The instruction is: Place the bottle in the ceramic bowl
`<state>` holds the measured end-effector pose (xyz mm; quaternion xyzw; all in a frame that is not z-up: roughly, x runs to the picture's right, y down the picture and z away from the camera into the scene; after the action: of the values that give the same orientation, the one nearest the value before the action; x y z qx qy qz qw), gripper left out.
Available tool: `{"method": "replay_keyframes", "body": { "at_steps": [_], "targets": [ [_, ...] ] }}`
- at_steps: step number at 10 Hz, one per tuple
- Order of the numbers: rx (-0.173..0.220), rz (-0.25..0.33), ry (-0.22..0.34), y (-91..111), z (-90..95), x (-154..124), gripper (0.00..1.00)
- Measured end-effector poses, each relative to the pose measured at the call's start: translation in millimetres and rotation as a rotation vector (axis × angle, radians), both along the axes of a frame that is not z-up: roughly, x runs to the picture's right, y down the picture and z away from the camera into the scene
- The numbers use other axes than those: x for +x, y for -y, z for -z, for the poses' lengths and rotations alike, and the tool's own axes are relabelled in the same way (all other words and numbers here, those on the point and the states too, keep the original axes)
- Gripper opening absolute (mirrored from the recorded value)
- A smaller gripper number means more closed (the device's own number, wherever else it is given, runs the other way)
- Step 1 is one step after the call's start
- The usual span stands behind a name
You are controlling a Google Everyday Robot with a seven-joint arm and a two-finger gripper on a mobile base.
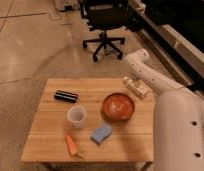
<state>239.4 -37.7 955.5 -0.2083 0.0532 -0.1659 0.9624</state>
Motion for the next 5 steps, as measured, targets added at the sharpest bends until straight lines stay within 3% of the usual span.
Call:
{"method": "replay_keyframes", "body": {
  "at_steps": [5],
  "targets": [
    [-0.023, -0.096, -0.135, 0, 4.3, 16, 0.65]
  ]
}}
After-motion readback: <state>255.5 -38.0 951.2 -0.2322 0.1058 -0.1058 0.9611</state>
